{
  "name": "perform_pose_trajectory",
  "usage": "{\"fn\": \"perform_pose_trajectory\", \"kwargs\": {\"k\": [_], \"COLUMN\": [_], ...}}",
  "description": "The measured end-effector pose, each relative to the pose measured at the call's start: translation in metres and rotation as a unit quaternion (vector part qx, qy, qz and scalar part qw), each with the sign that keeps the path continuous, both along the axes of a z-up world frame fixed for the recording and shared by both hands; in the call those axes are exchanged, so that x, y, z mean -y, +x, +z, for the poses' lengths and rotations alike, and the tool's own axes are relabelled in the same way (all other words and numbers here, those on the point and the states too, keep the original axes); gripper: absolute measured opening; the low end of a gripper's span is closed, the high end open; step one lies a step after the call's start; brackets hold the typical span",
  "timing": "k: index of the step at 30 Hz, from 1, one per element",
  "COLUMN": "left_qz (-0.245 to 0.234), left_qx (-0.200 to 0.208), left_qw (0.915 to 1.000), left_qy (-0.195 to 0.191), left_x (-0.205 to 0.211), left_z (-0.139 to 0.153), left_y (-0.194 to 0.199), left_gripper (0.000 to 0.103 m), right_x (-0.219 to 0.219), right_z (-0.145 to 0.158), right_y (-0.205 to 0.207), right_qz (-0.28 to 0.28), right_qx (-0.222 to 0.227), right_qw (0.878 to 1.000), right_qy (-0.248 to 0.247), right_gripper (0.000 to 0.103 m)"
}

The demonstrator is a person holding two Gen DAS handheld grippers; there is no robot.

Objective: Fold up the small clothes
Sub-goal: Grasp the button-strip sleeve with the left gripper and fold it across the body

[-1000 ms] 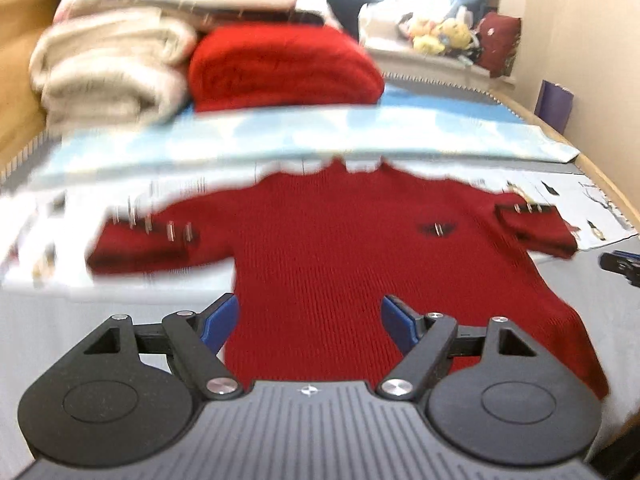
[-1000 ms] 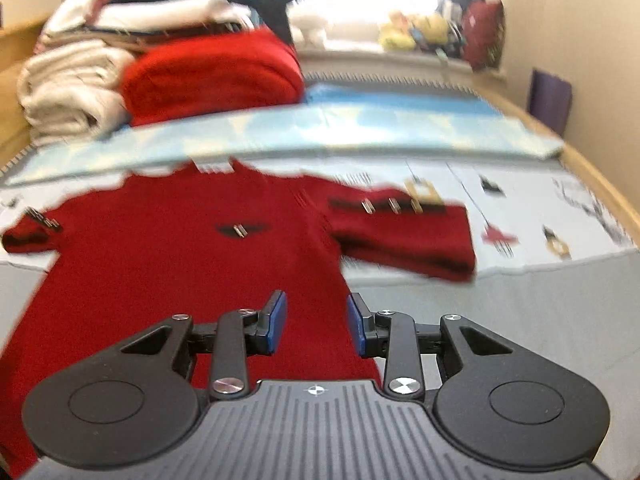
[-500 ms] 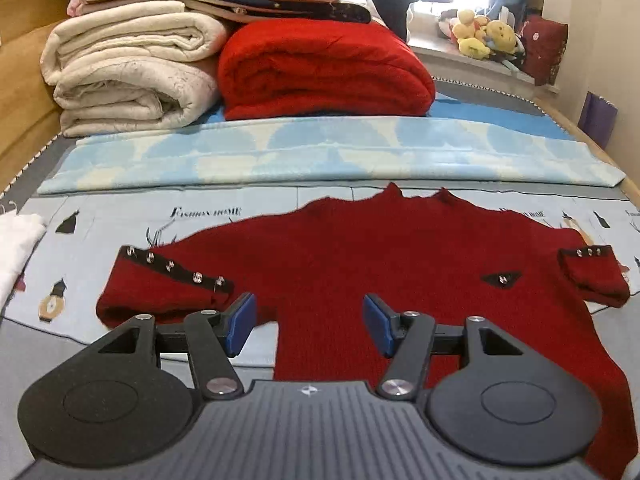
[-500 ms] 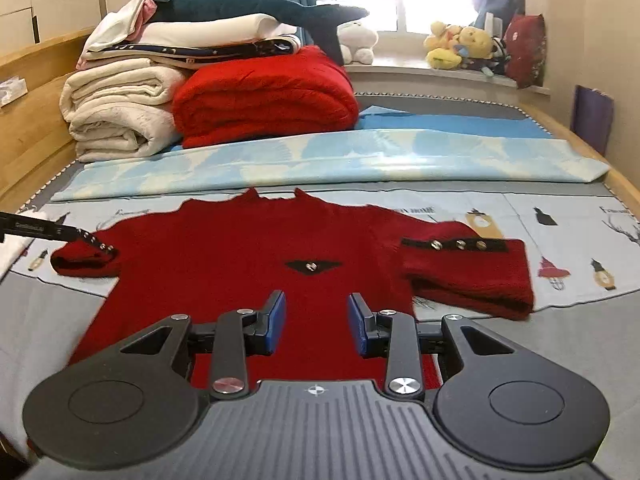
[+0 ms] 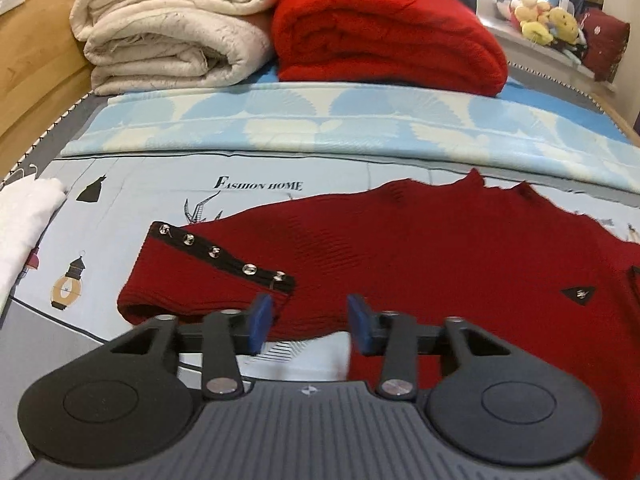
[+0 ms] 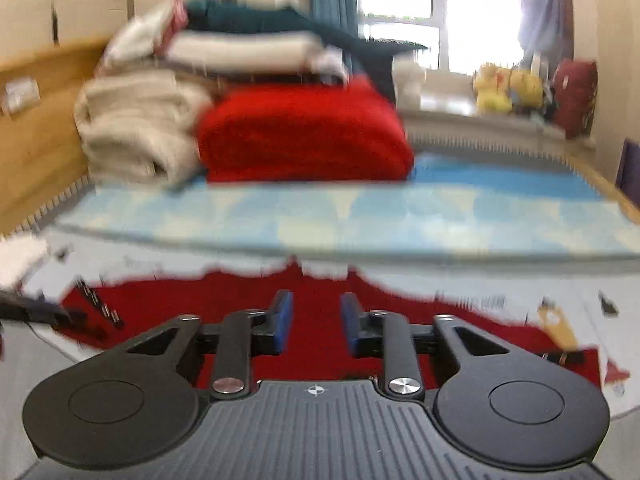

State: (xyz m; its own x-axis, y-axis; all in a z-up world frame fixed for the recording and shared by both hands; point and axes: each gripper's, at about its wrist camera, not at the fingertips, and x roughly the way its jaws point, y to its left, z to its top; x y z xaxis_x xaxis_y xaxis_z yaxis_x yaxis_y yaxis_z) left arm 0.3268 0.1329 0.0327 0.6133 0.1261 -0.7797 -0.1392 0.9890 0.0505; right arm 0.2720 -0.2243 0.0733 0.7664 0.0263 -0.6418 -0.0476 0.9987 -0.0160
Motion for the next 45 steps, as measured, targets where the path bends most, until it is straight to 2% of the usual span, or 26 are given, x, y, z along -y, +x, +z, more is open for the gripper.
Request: {"fn": "perform_pose_trajectory", "kwargs": {"k": [1,4,8,9,12,17,19,21,23,24,26,27,30,34,37,38,40,42,44,45], "left_qz": [-0.003,-0.001,0.012,0.013,0.008,-0.039,-0.065,-0.084,-0.1,-0.107,-0.118,-0.123,-0.117,-0.078,-0.045,-0.032,-0.018,-0.014,-0.023,-0.031], "left_qx": [-0.002,-0.013,-0.053,-0.06,-0.076,-0.061,-0.053,-0.055,-0.071,-0.08,-0.091,-0.092,-0.08,-0.052,-0.022,-0.01,0.014,0.026,0.022,0.014], "left_qw": [1.0,0.9997,0.9985,0.9981,0.9966,0.9958,0.9928,0.986,0.9751,0.9719,0.972,0.9727,0.9726,0.9795,0.9882,0.9926,0.9993,0.9967,0.9866,0.9811], "left_qy": [0.004,0.022,0.007,0.012,0.03,0.056,0.086,0.133,0.185,0.194,0.182,0.174,0.184,0.178,0.145,0.116,0.029,-0.075,-0.16,-0.19], "left_x": [-0.004,-0.021,-0.055,-0.061,-0.07,-0.052,-0.04,-0.028,-0.02,-0.018,-0.017,-0.016,-0.013,-0.01,-0.001,0.002,0.011,0.022,0.038,0.051], "left_z": [-0.002,-0.011,-0.035,-0.04,-0.056,-0.069,-0.074,-0.08,-0.09,-0.093,-0.096,-0.095,-0.09,-0.069,-0.039,-0.027,-0.004,0.012,0.017,0.016], "left_y": [0.003,0.011,0.018,0.019,0.022,0.032,0.035,0.038,0.04,0.041,0.042,0.042,0.044,0.048,0.053,0.054,0.053,0.05,0.048,0.047], "left_gripper": [0.031,0.031,0.034,0.037,0.074,0.075,0.075,0.074,0.064,0.055,0.038,0.021,0.012,0.01,0.01,0.01,0.01,0.01,0.01,0.01], "right_x": [0.0,-0.003,-0.002,-0.001,0.0,-0.007,-0.009,-0.01,-0.011,-0.012,-0.013,-0.014,-0.016,-0.019,-0.02,-0.02,-0.017,-0.012,-0.005,0.001], "right_z": [-0.004,-0.012,-0.02,-0.022,-0.021,-0.022,-0.026,-0.03,-0.032,-0.033,-0.034,-0.034,-0.038,-0.042,-0.044,-0.044,-0.045,-0.046,-0.046,-0.045], "right_y": [0.004,0.012,0.023,0.026,0.031,0.031,0.032,0.032,0.032,0.032,0.033,0.034,0.035,0.035,0.035,0.036,0.038,0.04,0.041,0.041], "right_qz": [0.003,0.016,0.024,0.025,0.034,0.055,0.057,0.058,0.059,0.06,0.062,0.063,0.063,0.064,0.062,0.06,0.053,0.038,0.004,-0.017], "right_qx": [-0.005,-0.007,-0.022,-0.029,-0.039,-0.042,-0.05,-0.056,-0.06,-0.061,-0.063,-0.063,-0.07,-0.078,-0.08,-0.082,-0.085,-0.086,-0.074,-0.066], "right_qw": [1.0,1.0,0.999,0.999,0.997,0.996,0.995,0.995,0.995,0.994,0.994,0.994,0.993,0.992,0.992,0.992,0.99,0.99,0.991,0.992], "right_qy": [0.011,0.015,0.029,0.036,0.061,0.064,0.062,0.061,0.062,0.063,0.063,0.063,0.066,0.069,0.073,0.08,0.095,0.107,0.107,0.108], "right_gripper": [0.019,0.018,0.019,0.019,0.019,0.023,0.024,0.024,0.024,0.024,0.025,0.026,0.026,0.026,0.026,0.026,0.026,0.026,0.031,0.036]}}
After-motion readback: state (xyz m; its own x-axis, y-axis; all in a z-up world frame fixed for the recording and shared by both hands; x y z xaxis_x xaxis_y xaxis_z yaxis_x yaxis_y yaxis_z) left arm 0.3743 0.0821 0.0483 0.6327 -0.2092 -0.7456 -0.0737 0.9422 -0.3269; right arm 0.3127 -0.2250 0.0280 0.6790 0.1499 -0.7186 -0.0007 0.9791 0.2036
